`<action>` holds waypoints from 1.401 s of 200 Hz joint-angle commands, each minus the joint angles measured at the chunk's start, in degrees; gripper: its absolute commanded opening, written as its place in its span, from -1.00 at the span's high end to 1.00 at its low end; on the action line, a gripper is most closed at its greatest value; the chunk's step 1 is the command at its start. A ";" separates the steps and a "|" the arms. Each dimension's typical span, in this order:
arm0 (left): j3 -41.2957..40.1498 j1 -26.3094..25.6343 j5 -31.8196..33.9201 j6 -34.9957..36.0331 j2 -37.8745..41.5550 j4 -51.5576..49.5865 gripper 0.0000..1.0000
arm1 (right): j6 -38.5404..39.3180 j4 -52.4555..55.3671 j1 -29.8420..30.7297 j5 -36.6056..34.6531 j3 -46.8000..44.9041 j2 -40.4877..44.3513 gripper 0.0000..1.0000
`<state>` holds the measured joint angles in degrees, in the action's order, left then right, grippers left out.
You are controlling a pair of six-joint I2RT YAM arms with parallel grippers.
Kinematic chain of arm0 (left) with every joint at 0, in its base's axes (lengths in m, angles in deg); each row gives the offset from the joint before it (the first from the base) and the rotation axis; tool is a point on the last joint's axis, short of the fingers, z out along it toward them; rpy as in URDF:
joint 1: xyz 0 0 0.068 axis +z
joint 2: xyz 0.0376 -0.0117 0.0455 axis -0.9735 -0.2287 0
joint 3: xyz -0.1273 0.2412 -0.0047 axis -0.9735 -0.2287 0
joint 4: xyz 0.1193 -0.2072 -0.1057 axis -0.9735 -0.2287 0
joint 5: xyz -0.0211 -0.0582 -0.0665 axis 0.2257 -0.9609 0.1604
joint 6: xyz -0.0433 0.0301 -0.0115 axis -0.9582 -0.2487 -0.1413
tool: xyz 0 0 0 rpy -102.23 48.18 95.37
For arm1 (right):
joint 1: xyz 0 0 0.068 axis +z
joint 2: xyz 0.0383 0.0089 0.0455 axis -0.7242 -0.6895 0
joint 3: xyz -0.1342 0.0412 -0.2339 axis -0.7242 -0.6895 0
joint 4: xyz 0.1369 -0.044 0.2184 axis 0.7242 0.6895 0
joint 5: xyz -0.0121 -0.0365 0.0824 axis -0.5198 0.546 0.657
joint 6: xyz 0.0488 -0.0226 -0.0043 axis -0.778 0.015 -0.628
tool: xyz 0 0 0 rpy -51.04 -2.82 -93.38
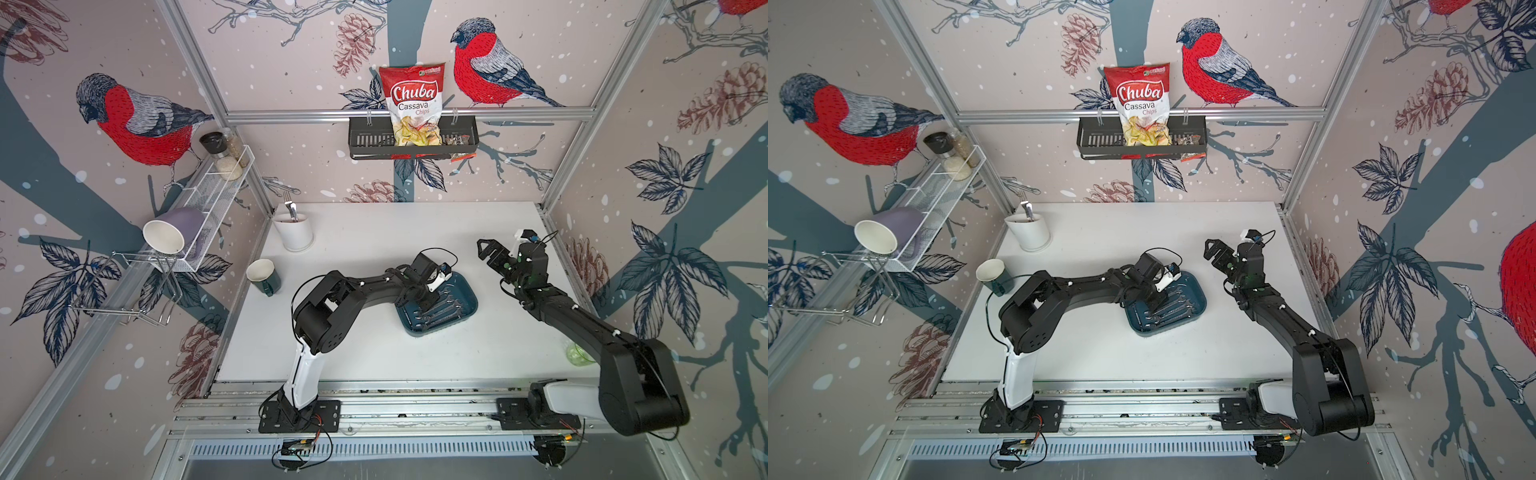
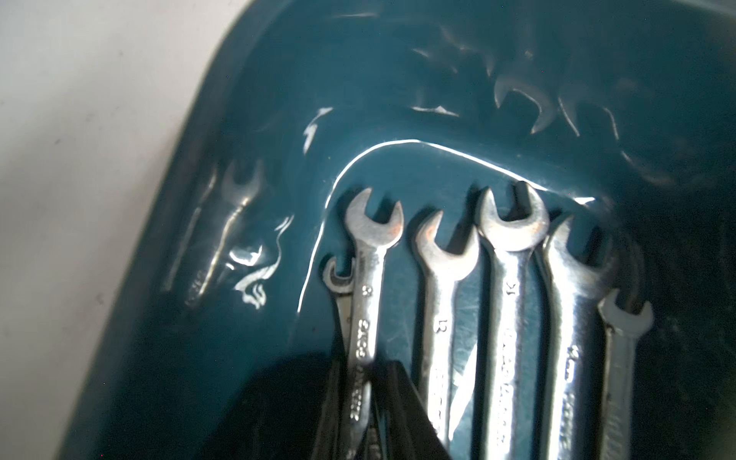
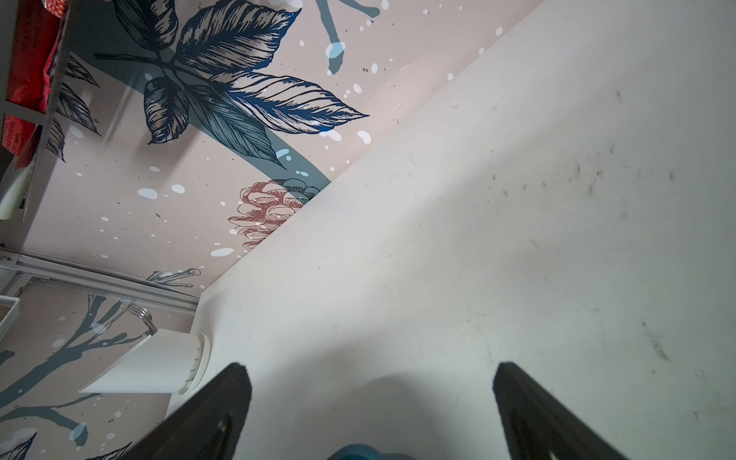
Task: Take out the wrench from the storage box
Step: Pick up the wrench from the storage box.
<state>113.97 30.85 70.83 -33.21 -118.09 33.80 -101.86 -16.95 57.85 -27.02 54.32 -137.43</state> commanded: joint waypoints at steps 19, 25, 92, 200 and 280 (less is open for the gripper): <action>-1.30 -0.81 0.75 -1.80 2.15 -3.98 0.48 | -0.49 -2.05 -0.03 0.20 -0.09 0.27 -1.00; -1.28 -0.83 1.80 -1.82 2.41 -4.17 0.44 | -0.49 -2.05 -0.02 0.17 -0.09 0.25 -1.00; 0.28 -0.83 5.89 -0.43 3.51 -5.52 0.23 | -0.49 -2.06 -0.06 0.10 -0.09 0.27 -1.00; 1.83 -1.97 4.96 0.90 -1.12 -5.82 0.24 | -0.49 -1.99 -0.02 0.11 -0.01 0.15 -1.00; 2.05 -1.44 6.22 0.73 -1.95 -5.28 0.73 | -0.49 -1.78 -0.02 0.13 0.17 -0.10 -1.00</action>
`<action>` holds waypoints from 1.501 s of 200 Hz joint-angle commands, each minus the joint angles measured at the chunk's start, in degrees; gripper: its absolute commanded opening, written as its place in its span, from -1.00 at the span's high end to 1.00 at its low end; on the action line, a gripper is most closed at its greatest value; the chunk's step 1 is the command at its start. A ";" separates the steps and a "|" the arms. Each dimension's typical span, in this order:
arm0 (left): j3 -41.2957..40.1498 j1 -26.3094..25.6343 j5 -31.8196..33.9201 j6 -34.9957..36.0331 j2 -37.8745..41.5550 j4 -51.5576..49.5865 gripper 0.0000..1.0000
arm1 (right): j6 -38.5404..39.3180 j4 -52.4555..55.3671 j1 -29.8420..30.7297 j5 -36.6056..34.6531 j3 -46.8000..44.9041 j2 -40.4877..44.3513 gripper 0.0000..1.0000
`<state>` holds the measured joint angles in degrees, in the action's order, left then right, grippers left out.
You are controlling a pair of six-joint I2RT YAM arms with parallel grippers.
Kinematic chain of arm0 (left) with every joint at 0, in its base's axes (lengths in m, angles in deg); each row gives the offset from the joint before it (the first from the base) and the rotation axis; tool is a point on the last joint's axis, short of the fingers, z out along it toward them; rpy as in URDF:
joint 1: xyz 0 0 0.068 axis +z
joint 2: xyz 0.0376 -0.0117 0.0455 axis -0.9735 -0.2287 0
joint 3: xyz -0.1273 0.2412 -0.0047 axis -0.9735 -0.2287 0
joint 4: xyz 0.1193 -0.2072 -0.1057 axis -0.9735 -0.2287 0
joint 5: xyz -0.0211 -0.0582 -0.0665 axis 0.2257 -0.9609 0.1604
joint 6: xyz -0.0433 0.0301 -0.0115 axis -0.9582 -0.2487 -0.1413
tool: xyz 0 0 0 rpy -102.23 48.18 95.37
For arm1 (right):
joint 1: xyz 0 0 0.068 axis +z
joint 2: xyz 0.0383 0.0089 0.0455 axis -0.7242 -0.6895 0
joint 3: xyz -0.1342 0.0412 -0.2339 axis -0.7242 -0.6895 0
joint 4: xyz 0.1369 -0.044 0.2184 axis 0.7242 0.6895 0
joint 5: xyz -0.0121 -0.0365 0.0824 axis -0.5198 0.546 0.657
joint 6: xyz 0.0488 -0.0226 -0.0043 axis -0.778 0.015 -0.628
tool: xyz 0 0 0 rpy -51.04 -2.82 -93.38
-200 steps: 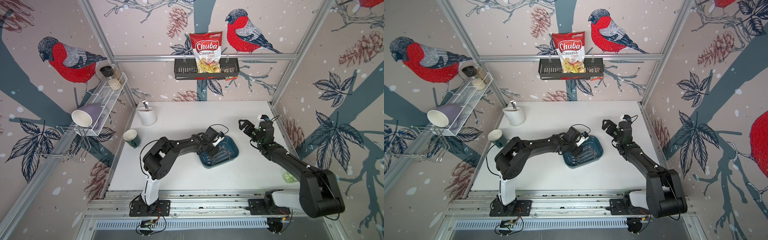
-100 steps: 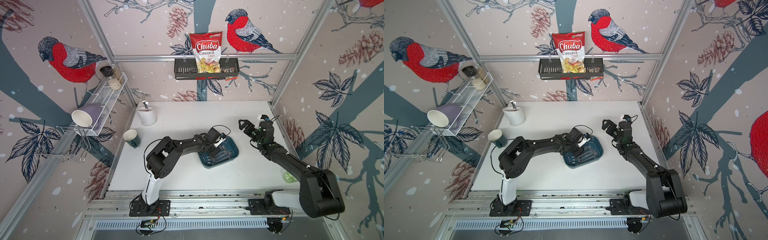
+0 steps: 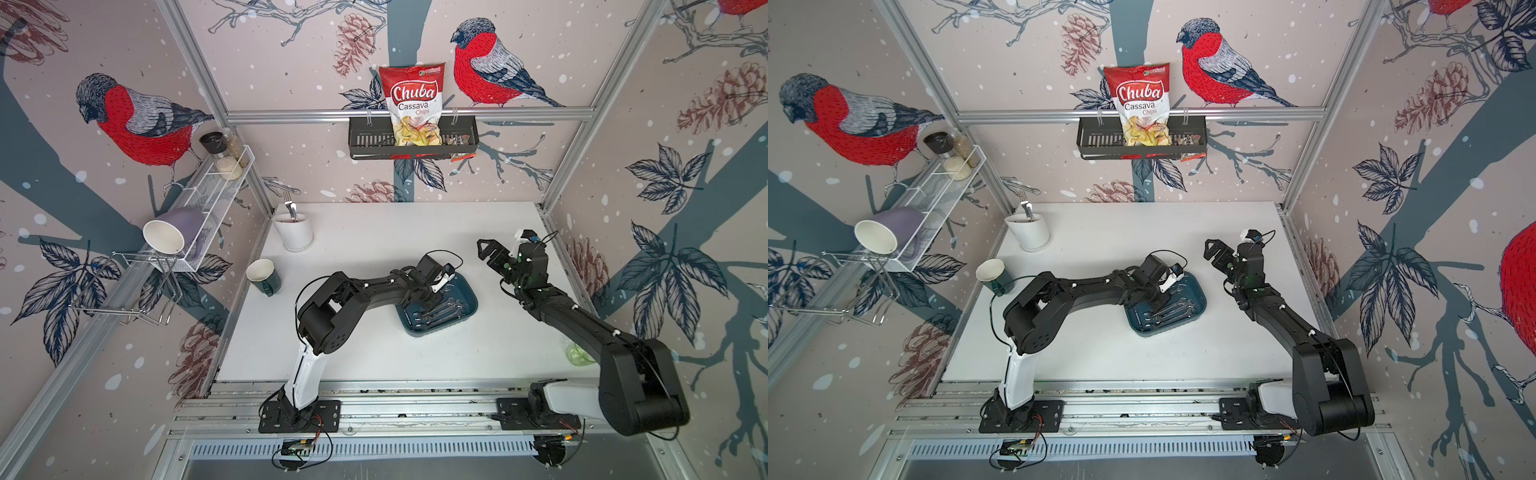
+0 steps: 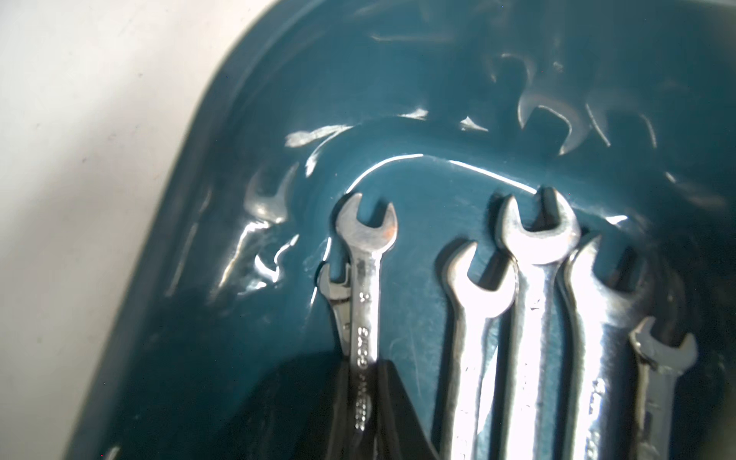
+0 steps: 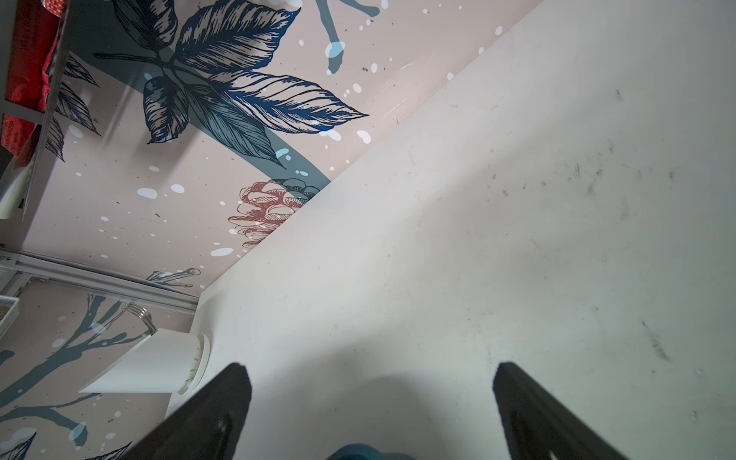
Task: Take out the wrench from the storage box
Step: Pick up the wrench from the storage box, then place the wrench at the center of the board.
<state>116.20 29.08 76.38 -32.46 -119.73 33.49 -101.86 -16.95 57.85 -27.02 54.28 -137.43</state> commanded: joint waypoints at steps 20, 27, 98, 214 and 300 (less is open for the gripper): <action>-0.34 0.33 -0.09 -0.28 0.47 -4.76 0.76 | -0.49 -1.80 -0.02 0.17 0.28 -0.19 -1.00; -0.40 0.33 -0.35 -0.41 0.82 -4.72 0.77 | -0.49 -1.77 -0.02 0.17 0.30 -0.25 -1.00; -0.15 0.29 -2.43 -1.50 7.12 -5.67 0.78 | -0.49 -1.74 -0.03 0.19 0.48 -0.34 -1.00; -5.89 12.32 5.30 -6.27 20.32 -2.59 0.81 | -0.42 -2.58 0.07 -0.16 -0.80 1.34 -1.00; -17.59 20.52 12.81 -17.84 18.60 7.34 0.84 | 9.00 31.14 4.38 8.74 17.82 0.54 -1.00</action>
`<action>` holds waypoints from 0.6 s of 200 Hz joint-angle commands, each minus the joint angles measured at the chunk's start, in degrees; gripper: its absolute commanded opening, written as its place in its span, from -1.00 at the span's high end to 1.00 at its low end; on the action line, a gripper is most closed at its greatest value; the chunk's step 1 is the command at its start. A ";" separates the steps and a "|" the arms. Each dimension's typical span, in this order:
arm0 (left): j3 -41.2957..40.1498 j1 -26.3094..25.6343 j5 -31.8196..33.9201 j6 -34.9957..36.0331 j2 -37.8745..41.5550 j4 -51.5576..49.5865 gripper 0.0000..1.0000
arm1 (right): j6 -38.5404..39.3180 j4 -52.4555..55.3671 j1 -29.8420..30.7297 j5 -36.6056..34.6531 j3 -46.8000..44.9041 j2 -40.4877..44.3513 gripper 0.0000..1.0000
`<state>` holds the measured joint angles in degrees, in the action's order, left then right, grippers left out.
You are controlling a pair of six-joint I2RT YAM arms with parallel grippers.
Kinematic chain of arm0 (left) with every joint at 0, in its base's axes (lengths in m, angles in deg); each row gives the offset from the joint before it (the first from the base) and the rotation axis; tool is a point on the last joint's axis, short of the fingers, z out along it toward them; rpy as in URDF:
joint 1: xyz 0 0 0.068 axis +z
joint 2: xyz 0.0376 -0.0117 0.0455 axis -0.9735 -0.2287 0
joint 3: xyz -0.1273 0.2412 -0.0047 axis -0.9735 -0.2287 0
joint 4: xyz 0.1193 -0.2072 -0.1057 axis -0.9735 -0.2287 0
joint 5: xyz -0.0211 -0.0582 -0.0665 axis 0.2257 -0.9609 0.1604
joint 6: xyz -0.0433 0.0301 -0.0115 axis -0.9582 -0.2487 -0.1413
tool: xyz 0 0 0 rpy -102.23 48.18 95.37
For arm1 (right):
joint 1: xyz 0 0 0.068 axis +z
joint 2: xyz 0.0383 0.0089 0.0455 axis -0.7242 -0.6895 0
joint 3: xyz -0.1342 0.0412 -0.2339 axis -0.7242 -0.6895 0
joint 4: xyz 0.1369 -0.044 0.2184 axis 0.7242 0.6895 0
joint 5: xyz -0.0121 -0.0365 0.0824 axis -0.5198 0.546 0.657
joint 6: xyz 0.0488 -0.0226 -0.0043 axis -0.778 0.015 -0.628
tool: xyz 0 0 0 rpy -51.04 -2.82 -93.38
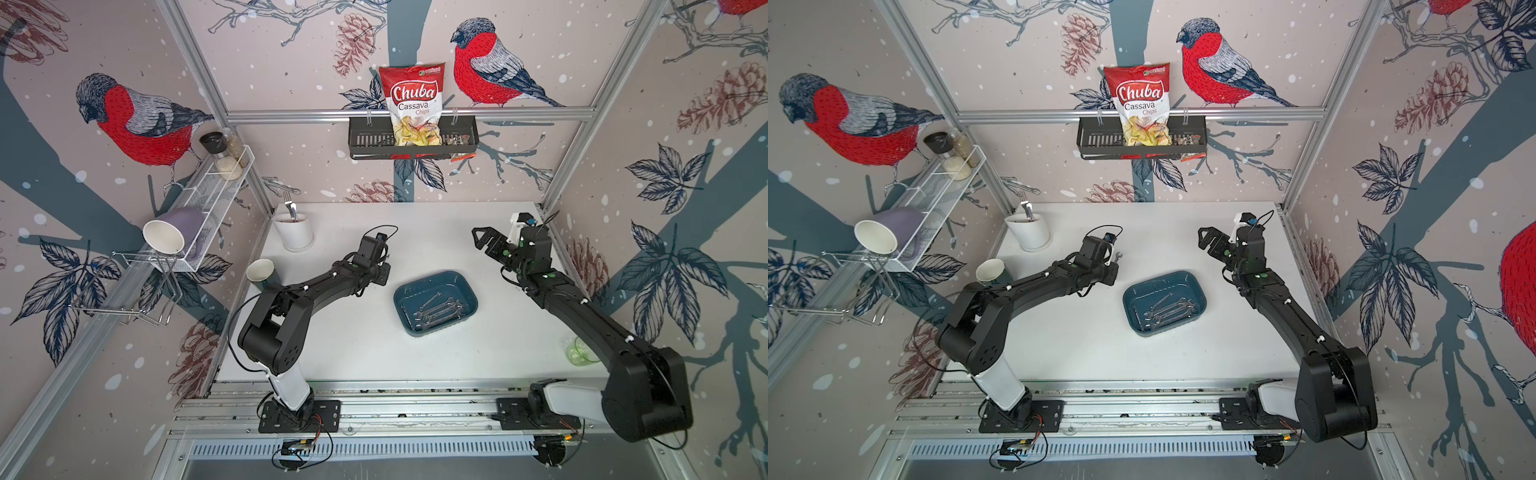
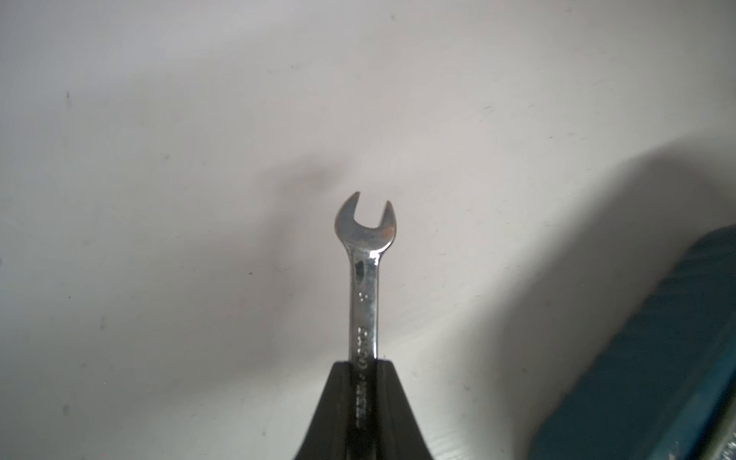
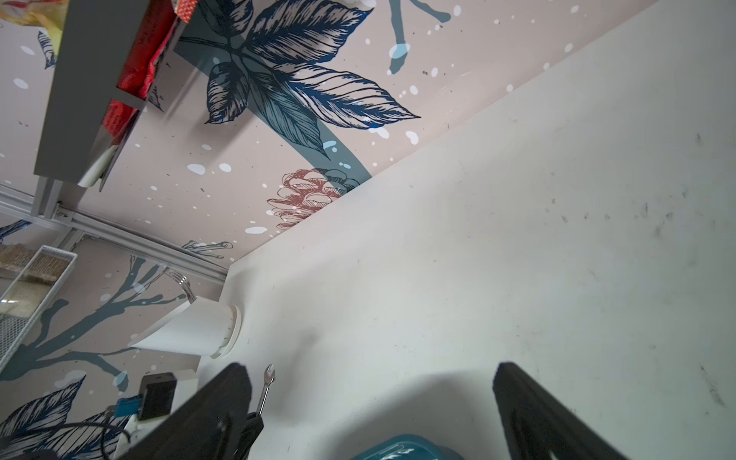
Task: Take out the wrench from the storage box
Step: Place the wrench at the center of the board.
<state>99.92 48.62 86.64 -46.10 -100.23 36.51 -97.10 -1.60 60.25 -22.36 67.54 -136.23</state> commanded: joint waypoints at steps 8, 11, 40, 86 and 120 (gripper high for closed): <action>-2.01 1.17 3.01 -4.84 -1.30 4.61 0.83 | 5.05 19.47 3.16 3.49 6.16 -0.93 -1.00; -2.23 1.24 3.03 -5.06 -1.43 4.72 0.83 | 5.04 20.78 3.56 3.05 6.52 -0.95 -1.00; -5.21 1.61 2.30 -6.82 -1.79 6.08 0.82 | 2.79 29.01 7.27 2.33 7.92 -0.92 -1.00; -8.23 1.71 1.09 -9.81 -2.85 7.34 0.81 | -2.33 36.44 16.83 -1.11 11.55 -4.00 -1.00; -10.17 1.72 1.20 -11.60 -2.89 9.02 0.68 | -6.91 37.44 22.11 -3.84 12.60 -10.00 -0.94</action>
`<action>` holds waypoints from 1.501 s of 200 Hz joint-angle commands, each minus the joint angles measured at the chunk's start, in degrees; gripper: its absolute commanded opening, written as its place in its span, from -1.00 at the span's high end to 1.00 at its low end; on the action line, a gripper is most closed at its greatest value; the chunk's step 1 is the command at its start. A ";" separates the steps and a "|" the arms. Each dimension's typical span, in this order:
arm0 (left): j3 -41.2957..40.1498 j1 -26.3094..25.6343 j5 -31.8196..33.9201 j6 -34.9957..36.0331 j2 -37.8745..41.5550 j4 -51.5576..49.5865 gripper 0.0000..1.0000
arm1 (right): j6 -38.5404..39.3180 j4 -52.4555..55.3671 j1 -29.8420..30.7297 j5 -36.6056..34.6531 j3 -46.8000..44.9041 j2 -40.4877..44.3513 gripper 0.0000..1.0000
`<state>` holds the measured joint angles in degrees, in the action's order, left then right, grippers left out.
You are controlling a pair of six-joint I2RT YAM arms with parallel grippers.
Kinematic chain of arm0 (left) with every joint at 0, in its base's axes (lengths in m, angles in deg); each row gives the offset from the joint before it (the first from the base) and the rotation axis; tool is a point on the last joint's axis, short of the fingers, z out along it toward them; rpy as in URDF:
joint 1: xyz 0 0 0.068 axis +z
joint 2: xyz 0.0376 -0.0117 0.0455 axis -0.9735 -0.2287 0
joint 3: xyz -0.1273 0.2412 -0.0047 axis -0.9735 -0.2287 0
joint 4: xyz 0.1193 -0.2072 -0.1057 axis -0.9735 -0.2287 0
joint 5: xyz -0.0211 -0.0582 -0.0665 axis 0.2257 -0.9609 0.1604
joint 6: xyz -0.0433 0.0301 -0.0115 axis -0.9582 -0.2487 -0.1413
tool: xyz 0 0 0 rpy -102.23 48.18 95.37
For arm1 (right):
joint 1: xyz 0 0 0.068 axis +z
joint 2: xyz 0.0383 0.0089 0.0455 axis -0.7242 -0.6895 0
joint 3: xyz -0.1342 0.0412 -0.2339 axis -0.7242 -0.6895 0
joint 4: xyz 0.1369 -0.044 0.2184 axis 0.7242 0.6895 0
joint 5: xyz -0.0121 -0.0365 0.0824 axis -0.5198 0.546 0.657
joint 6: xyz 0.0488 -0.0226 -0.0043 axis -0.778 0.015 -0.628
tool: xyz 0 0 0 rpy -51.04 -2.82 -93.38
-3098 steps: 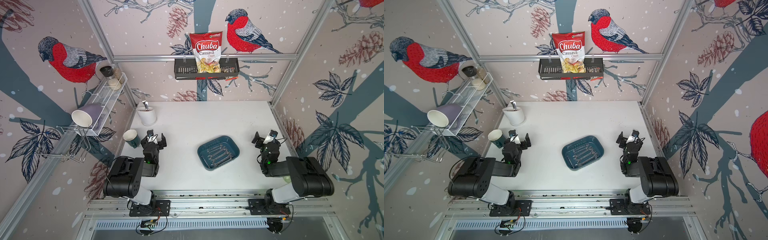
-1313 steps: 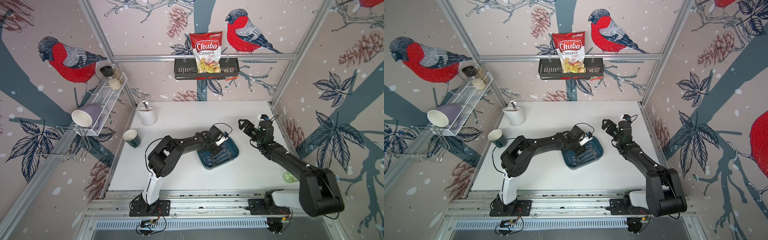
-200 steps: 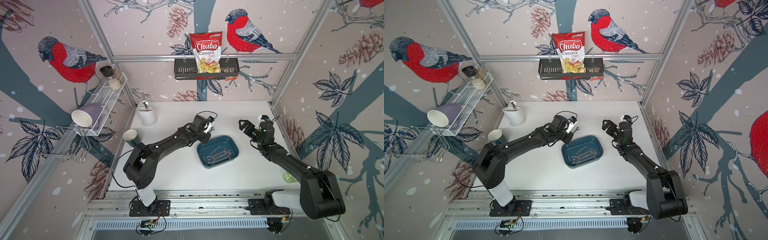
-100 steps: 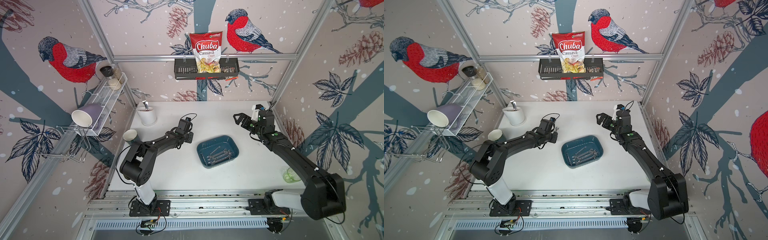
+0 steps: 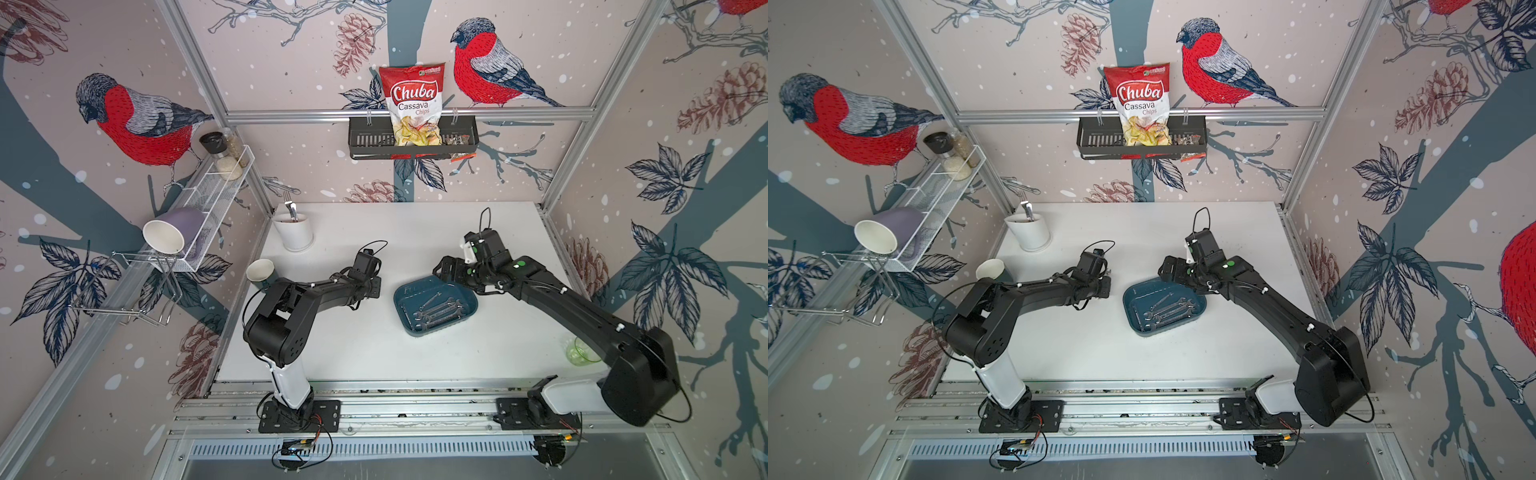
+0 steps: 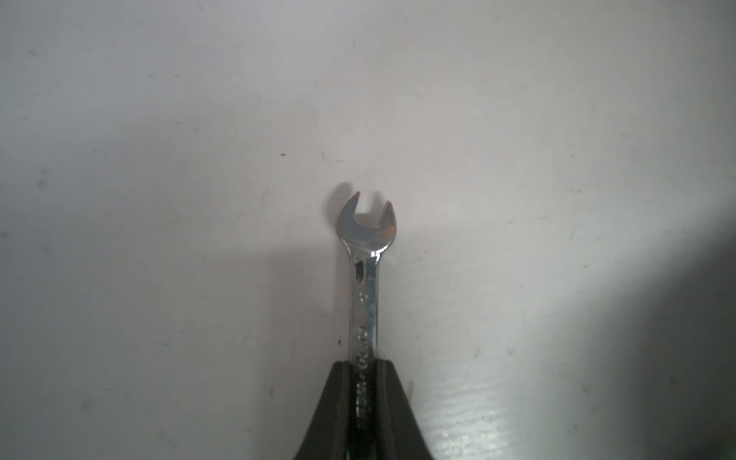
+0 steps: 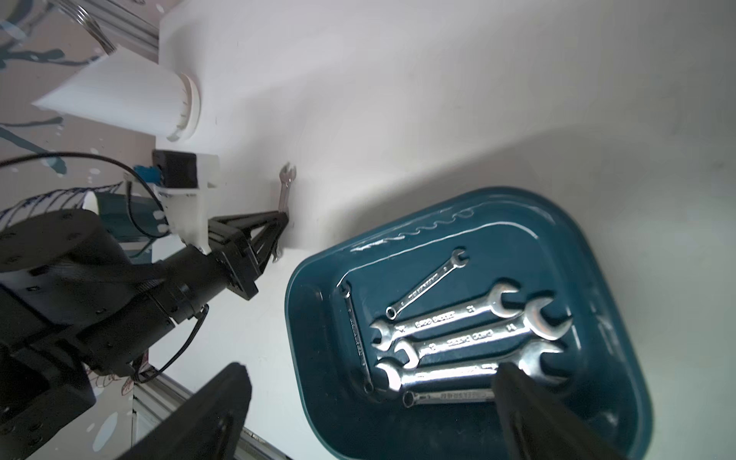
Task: Take out the wrench from the storage box
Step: Pick up the wrench from the storage box.
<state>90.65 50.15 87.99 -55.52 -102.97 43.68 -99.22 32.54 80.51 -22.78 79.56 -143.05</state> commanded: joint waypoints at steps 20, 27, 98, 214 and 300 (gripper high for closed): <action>-0.91 0.13 -0.02 -2.29 0.59 2.04 0.34 | -6.56 3.47 3.01 -3.67 2.14 -7.81 -0.85; -0.79 0.21 -0.14 -2.30 1.09 1.97 0.17 | -6.97 3.57 3.51 -3.55 3.22 -9.35 -0.81; -2.55 0.20 1.43 -1.04 11.16 2.05 -0.28 | -10.43 9.63 5.62 -7.15 13.85 -24.67 -0.32; -5.13 0.17 2.55 -0.21 15.73 3.73 -0.47 | -12.62 5.08 6.02 -6.20 11.54 -31.09 0.00; -7.12 0.12 3.76 0.16 18.62 5.21 -0.49 | -12.54 5.99 5.97 -6.59 12.93 -33.17 0.22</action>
<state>83.96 50.26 90.88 -55.98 -85.20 46.32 -111.04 37.21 86.44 -28.81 92.59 -175.37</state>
